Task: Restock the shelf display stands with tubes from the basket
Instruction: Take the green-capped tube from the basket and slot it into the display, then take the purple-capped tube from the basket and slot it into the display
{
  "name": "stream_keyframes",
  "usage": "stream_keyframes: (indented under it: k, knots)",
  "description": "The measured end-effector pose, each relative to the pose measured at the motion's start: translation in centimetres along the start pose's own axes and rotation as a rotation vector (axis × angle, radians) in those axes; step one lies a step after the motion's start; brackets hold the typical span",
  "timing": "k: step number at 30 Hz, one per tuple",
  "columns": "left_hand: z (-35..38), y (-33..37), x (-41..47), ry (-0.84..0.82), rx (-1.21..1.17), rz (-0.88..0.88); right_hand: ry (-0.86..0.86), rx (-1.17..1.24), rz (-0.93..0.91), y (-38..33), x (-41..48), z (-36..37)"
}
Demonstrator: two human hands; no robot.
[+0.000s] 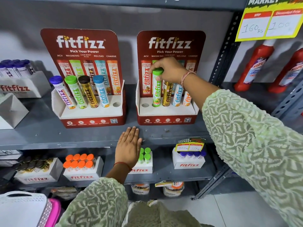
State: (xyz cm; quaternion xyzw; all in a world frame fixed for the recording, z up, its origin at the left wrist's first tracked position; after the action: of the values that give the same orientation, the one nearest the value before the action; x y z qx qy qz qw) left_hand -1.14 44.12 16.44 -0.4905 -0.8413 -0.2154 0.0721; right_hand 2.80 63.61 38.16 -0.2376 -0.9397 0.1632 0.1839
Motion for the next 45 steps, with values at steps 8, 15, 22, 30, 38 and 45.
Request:
stream_keyframes:
  k: [8,15,22,30,38,45]
  knots:
    - [-0.1,0.0,0.0,0.011,-0.002,0.012,0.009,0.034,0.009,0.3,0.1,0.1]
    - [-0.1,-0.2,0.0,-0.001,0.004,0.036,-0.052,-0.032,0.028,0.9,-0.4,0.9]
    - [0.0,-0.5,0.1,-0.009,-0.023,0.084,-0.061,-0.32,-0.032,0.9,-0.8,1.6]
    - [-4.3,-6.2,-5.2,0.206,-0.1,-0.072,0.461,0.04,-0.51,-7.7,-5.6,9.6]
    - [-9.5,-17.7,-24.5,0.315,0.109,-0.705,0.029,0.449,-0.739,-23.3,-10.2,28.1]
    - [-9.3,-21.9,-38.9,0.263,0.253,-1.086,-0.451,0.272,-0.862,-31.6,-15.4,40.0]
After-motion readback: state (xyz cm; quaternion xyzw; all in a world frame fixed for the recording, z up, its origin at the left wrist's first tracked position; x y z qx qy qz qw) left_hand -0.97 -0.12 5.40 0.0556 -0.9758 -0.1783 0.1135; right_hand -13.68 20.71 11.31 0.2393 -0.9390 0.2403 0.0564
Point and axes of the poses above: each hand's wrist, its own x-axis towards the middle knuckle, its own z-axis out of the palm, y = z × x, the point moved 2 cm from there along x, towards the middle knuckle, and after that the axes turned 4 degrees about y, right-handed, at the moved point
